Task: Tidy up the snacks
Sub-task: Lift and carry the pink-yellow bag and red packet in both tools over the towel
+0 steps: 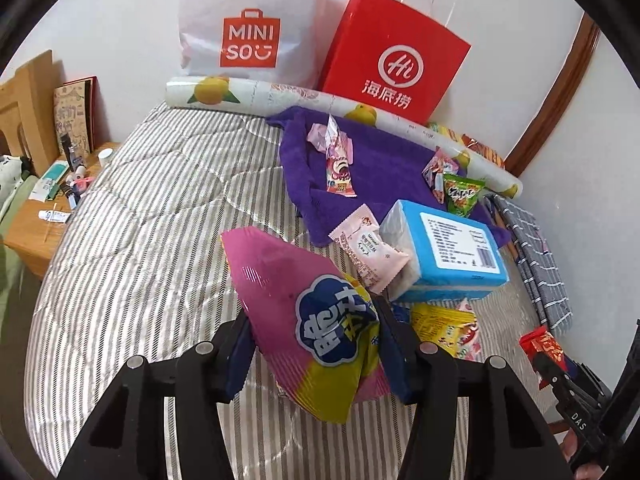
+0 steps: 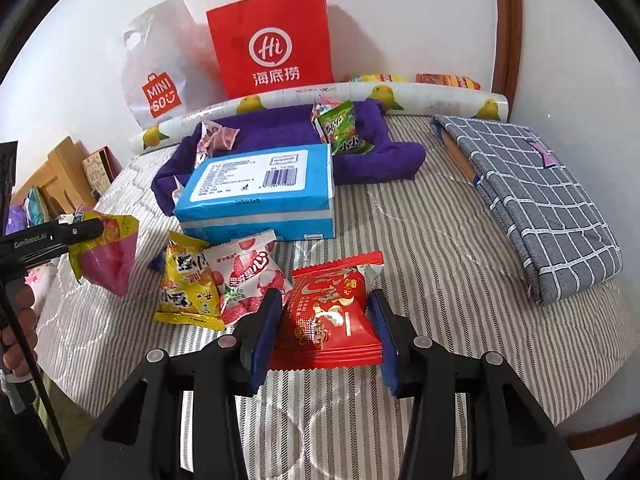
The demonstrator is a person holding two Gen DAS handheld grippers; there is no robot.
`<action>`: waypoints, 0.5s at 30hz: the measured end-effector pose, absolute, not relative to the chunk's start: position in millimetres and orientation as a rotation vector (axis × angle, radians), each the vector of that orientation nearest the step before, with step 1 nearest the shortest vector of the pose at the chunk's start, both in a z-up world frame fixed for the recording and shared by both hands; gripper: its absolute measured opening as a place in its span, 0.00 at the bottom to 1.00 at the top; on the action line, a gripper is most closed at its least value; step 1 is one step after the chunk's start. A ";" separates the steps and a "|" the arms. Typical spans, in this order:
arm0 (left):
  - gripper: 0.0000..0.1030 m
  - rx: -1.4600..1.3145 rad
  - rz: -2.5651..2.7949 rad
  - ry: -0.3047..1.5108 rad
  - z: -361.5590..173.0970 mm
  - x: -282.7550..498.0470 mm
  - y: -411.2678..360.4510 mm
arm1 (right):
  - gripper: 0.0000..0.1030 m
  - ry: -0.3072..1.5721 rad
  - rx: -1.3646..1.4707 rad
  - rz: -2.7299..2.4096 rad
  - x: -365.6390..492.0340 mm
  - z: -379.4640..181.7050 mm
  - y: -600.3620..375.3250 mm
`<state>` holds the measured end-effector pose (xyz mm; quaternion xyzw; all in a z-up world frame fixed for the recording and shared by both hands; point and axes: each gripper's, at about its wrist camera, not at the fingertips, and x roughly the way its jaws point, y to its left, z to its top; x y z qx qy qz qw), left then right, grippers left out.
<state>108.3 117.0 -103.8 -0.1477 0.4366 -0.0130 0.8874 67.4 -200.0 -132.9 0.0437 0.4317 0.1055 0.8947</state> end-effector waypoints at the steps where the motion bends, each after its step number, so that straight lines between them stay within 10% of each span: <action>1: 0.51 -0.308 -0.029 0.902 -100.8 105.6 116.9 | 0.43 0.891 0.092 0.220 65.8 -130.7 -200.3; 15: 0.51 -0.301 -0.124 0.826 -49.5 99.5 88.4 | 0.43 0.824 0.098 0.242 65.3 -79.7 -202.8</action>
